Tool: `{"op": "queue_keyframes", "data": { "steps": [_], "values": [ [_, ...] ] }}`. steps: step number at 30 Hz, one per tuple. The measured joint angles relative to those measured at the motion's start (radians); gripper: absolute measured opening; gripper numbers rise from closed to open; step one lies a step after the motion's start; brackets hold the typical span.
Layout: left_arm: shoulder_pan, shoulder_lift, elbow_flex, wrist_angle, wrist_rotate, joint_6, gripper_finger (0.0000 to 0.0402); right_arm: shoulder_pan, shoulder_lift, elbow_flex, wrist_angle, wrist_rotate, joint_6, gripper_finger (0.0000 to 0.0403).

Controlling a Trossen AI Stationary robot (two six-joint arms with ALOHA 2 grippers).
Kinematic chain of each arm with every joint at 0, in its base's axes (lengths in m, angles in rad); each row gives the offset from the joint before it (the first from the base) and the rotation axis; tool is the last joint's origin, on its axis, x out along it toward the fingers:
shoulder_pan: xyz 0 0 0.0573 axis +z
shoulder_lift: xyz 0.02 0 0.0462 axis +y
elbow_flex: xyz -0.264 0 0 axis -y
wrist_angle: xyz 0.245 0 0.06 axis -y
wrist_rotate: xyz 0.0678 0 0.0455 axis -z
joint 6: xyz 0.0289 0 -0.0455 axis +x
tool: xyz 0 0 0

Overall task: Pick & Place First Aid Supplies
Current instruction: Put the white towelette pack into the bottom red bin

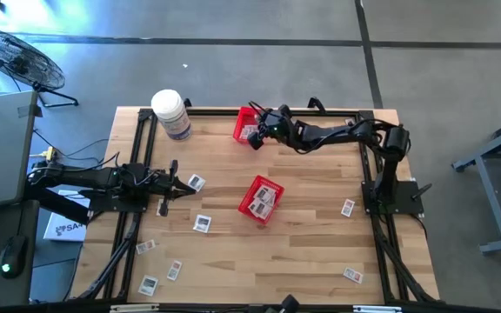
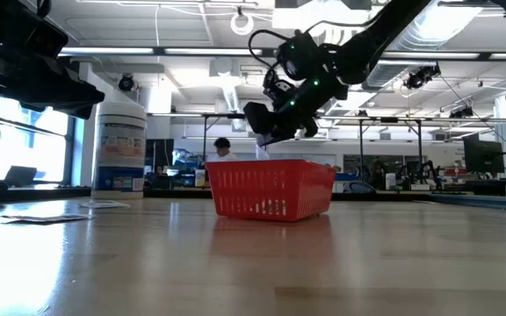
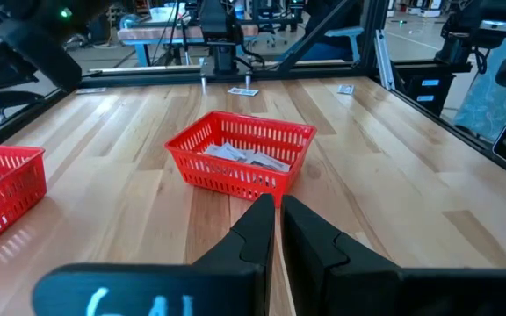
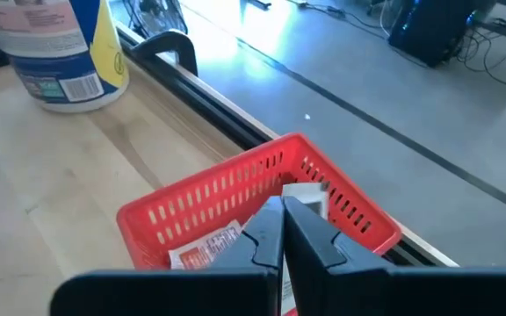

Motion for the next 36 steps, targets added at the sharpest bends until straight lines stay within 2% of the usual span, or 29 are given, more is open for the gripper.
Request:
{"op": "queue_keyframes", "data": {
  "steps": [12, 18, 22, 28, 31, 36],
  "values": [
    [0.0, 0.0, 0.0, 0.0, 0.0, 0.0, 0.0021, 0.021, -0.005, 0.001, 0.021, -0.017, -0.001, 0.0],
    [0.0, 0.0, 0.0, 0.0, 0.0, 0.0, 0.0021, 0.101, -0.11, 0.006, -0.062, -0.031, -0.007, 0.0],
    [0.0, 0.0, 0.0, 0.0, 0.0, 0.0, 0.0021, 0.172, -0.202, 0.006, -0.182, -0.067, -0.014, 0.0],
    [0.0, 0.0, 0.0, 0.0, 0.0, 0.0, 0.0021, 0.324, -0.289, 0.006, -0.398, -0.2, -0.077, 0.0],
    [0.0, 0.0, 0.0, 0.0, 0.0, 0.0, 0.0021, 0.419, -0.285, 0.005, -0.488, -0.235, -0.123, 0.0],
    [0.0, 0.0, 0.0, 0.0, 0.0, 0.0, 0.0021, 0.552, -0.222, 0.004, -0.524, -0.2, -0.128, 0.0]
  ]
}}
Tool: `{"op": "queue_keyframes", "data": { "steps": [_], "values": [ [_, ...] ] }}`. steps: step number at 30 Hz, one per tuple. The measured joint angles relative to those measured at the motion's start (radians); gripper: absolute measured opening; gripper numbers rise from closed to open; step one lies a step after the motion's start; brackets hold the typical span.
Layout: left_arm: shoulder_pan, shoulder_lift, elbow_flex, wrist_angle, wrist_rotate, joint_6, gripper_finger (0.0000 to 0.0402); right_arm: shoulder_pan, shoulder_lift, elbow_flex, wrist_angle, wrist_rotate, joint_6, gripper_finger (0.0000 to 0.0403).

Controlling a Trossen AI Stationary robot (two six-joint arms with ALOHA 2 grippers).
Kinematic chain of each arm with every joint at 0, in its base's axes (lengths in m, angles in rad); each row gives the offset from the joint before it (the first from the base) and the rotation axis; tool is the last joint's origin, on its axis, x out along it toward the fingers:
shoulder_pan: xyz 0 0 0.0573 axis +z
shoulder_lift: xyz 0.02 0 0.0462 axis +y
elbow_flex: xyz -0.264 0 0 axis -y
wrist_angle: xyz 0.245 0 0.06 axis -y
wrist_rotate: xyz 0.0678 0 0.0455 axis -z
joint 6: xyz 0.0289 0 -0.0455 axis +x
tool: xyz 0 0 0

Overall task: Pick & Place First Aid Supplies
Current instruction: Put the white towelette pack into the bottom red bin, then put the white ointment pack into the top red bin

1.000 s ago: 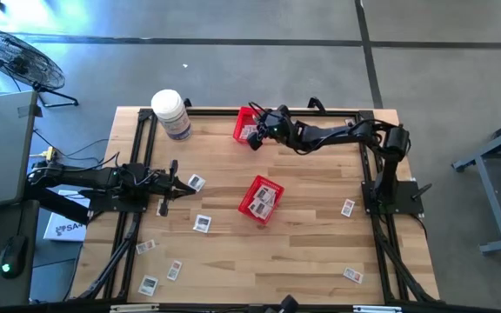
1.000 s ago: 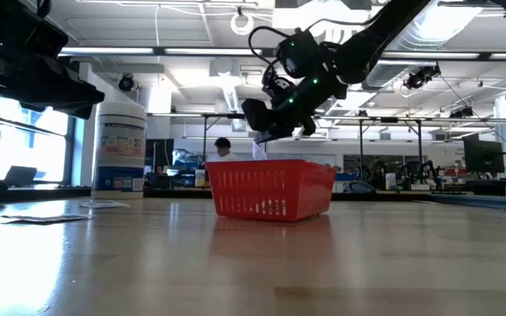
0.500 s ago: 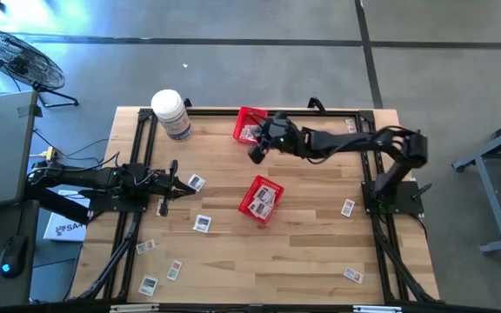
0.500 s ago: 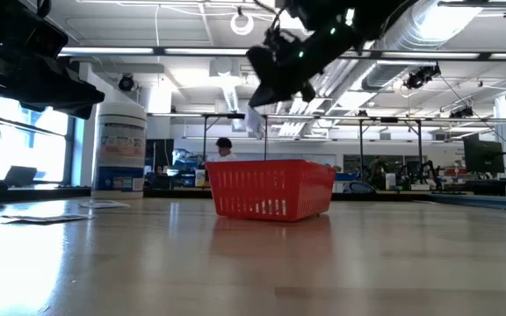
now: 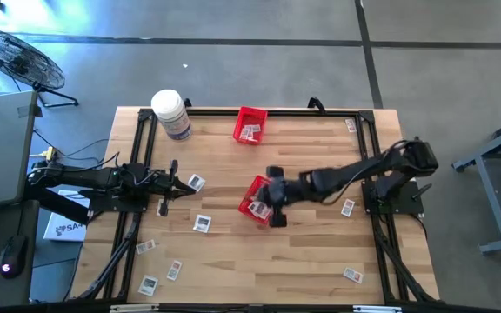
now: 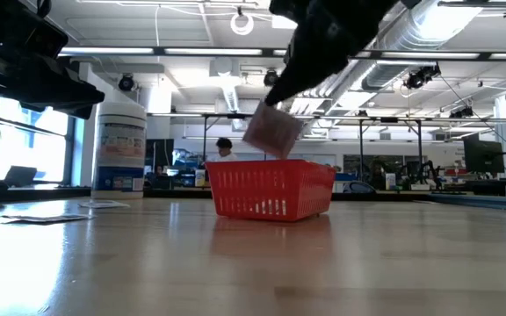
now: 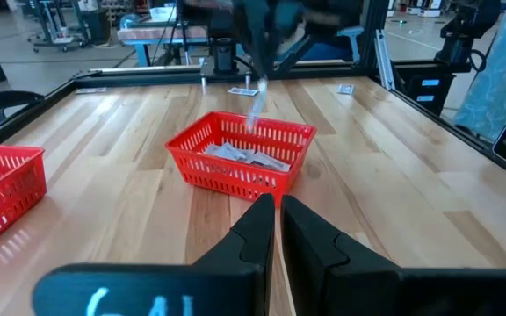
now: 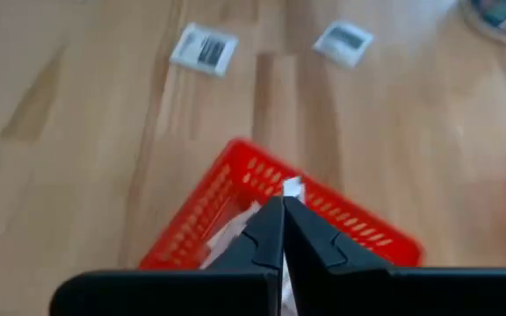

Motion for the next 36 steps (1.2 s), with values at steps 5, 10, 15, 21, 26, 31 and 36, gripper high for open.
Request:
{"op": "queue_keyframes", "data": {
  "steps": [5, 10, 15, 21, 26, 31, 36],
  "values": [
    [0.0, 0.0, 0.0, 0.0, 0.0, 0.0, 0.0021, 0.064, 0.1, -0.001, 0.0, 0.13, -0.055, 0.001],
    [0.0, 0.0, 0.0, 0.0, 0.0, 0.0, 0.0021, 0.068, 0.138, -0.002, -0.005, 0.088, -0.032, 0.0052],
    [0.0, 0.0, 0.0, 0.0, 0.0, 0.0, 0.0021, 0.071, 0.074, -0.002, -0.136, 0.051, 0.006, 0.0093],
    [0.0, 0.0, 0.0, 0.0, 0.0, 0.0, 0.0021, 0.12, -0.095, 0.0, -0.553, 0.031, 0.226, 0.0102],
    [0.0, 0.0, 0.0, 0.0, 0.0, 0.0, 0.0021, 0.175, -0.171, -0.001, -0.902, 0.073, 0.606, 0.0103],
    [0.0, 0.0, 0.0, 0.0, 0.0, 0.0, 0.0021, 0.174, -0.219, -0.109, -1.044, -0.008, 0.834, 0.0103],
    [0.0, 0.0, 0.0, 0.0, 0.0, 0.0, 0.0021, 0.078, -0.237, -0.286, -1.044, -0.188, 0.765, 0.0104]
  ]
}}
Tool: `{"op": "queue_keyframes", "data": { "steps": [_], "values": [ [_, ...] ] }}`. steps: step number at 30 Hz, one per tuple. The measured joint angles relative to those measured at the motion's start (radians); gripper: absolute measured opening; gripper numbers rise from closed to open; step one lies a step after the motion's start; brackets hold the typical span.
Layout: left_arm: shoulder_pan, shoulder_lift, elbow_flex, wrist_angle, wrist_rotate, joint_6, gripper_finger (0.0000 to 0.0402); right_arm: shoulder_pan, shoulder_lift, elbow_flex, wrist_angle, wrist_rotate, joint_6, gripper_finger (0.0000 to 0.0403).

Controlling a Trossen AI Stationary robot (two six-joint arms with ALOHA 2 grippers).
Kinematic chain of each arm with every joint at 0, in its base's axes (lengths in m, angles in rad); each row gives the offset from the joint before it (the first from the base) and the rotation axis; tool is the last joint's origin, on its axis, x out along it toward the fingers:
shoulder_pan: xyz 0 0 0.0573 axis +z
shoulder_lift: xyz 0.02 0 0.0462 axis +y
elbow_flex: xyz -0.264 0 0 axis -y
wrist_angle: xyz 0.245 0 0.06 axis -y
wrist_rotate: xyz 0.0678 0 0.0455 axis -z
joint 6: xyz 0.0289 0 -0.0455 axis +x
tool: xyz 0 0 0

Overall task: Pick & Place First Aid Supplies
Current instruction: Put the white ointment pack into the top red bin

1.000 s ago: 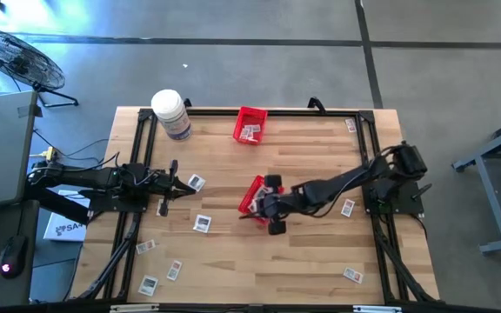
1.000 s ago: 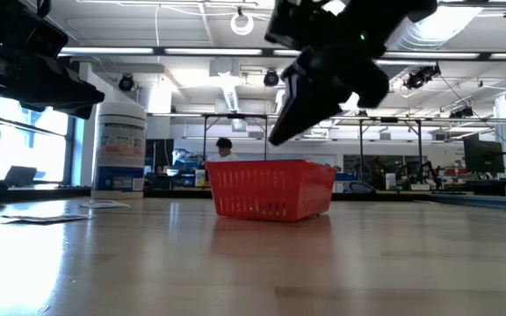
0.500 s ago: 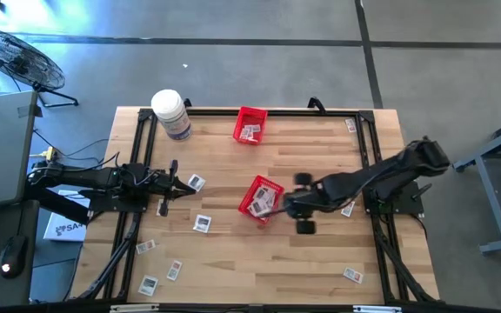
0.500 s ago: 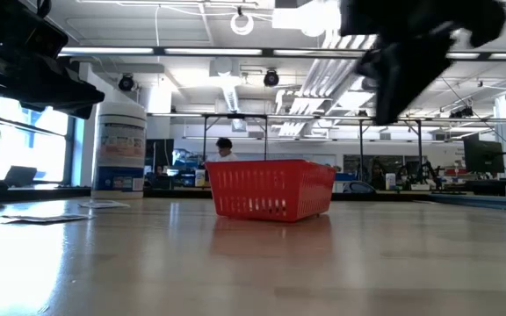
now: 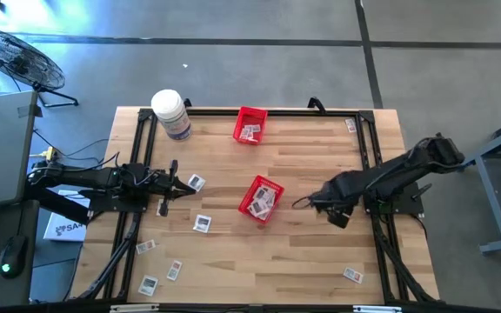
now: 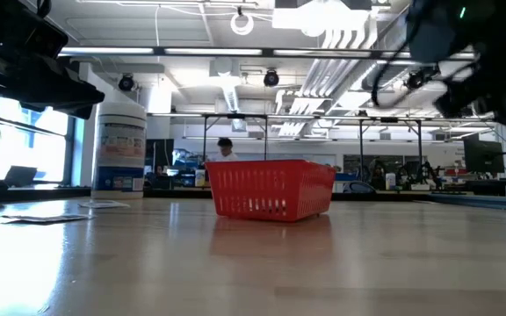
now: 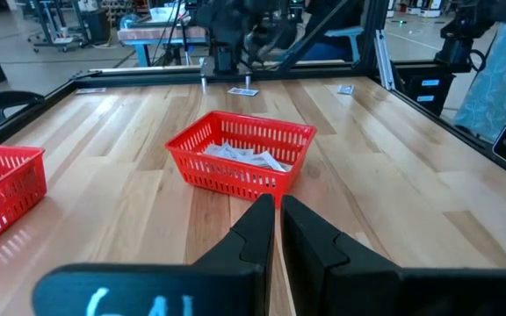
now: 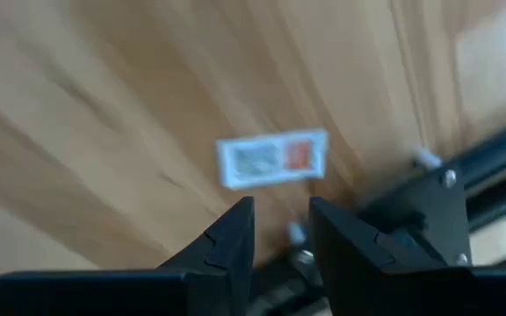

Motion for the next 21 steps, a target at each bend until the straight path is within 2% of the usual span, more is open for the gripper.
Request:
{"op": "queue_keyframes", "data": {
  "steps": [8, 10, 13, 21],
  "values": [
    [0.0, 0.0, 0.0, 0.0, 0.0, 0.0, 0.0021, -0.198, 0.001, -0.125, 0.069, -0.033, -0.252, 0.0104],
    [0.0, 0.0, 0.0, 0.0, 0.0, 0.0, 0.0021, -0.249, 0.001, -0.14, 0.099, -0.075, -0.313, 0.0104],
    [0.0, 0.0, 0.0, 0.0, 0.0, 0.0, 0.0021, -0.32, 0.001, -0.15, 0.107, -0.121, -0.343, 0.011],
    [0.0, 0.0, 0.0, 0.0, 0.0, 0.0, 0.0021, -0.44, 0.001, -0.209, 0.162, -0.154, -0.394, 0.0146]
  ]
}}
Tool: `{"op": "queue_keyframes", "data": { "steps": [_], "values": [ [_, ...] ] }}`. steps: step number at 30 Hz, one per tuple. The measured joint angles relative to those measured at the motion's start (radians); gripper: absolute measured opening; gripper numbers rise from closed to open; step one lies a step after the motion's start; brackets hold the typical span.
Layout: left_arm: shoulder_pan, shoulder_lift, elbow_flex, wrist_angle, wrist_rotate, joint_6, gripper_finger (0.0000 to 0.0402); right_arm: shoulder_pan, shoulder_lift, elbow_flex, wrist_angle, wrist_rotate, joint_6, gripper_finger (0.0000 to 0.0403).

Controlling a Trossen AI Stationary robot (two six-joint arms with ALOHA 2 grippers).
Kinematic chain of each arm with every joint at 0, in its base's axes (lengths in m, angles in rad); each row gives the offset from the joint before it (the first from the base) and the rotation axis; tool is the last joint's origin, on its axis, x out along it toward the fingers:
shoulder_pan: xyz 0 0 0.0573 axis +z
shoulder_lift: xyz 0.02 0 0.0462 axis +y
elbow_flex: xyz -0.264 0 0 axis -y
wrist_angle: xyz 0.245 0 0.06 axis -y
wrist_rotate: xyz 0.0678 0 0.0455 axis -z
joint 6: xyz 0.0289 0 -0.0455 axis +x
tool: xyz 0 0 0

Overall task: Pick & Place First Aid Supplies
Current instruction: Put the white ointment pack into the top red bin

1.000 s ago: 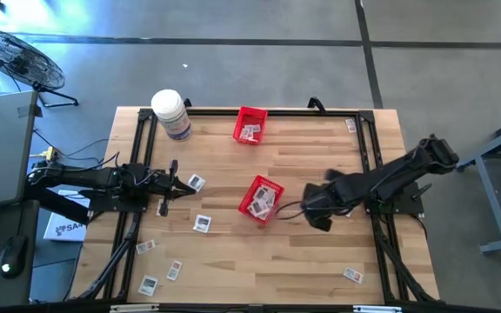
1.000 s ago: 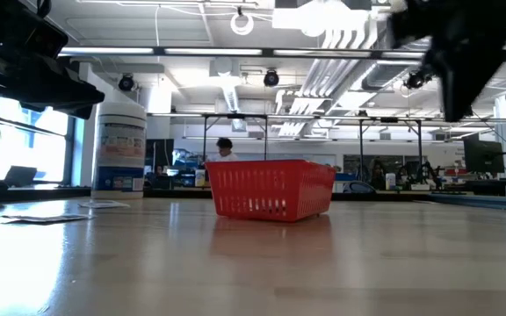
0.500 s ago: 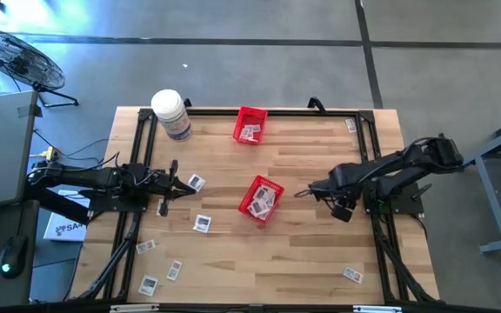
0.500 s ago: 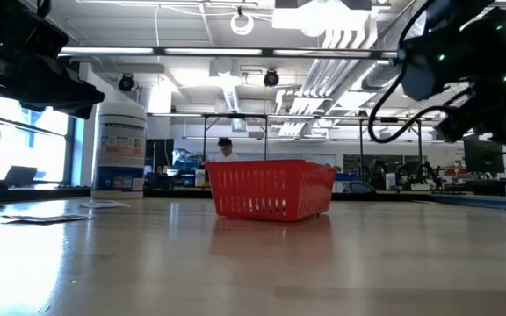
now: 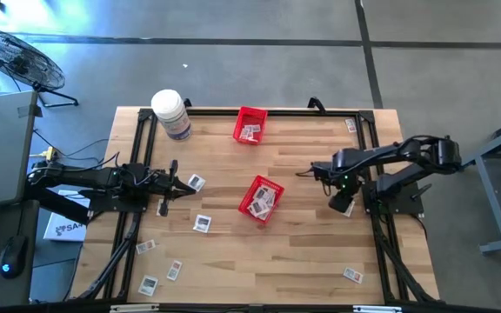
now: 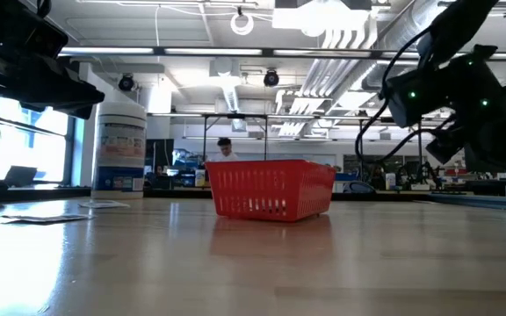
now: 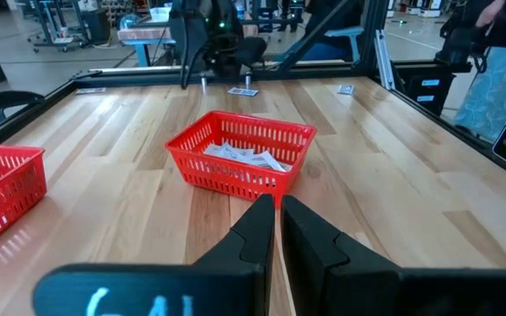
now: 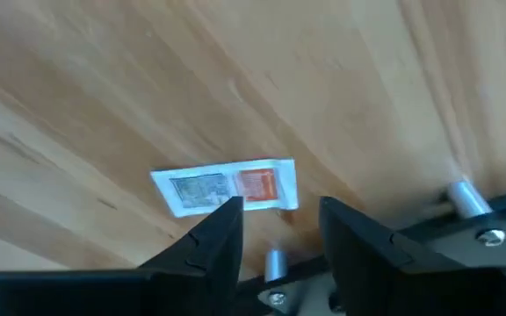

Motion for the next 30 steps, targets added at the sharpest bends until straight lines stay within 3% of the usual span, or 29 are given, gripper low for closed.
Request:
{"op": "queue_keyframes", "data": {
  "steps": [10, 18, 30],
  "values": [
    [0.0, 0.0, 0.0, 0.0, 0.0, 0.0, 0.0021, -0.005, 0.002, -0.044, 0.098, 0.039, 0.027, 0.013],
    [0.0, 0.0, 0.0, 0.0, 0.0, 0.0, 0.0021, 0.02, 0.006, -0.044, 0.081, -0.002, -0.038, 0.0118],
    [0.0, 0.0, 0.0, 0.0, 0.0, 0.0, 0.0021, 0.062, 0.213, -0.041, 0.088, 0.006, -0.042, 0.0116]
  ]
}}
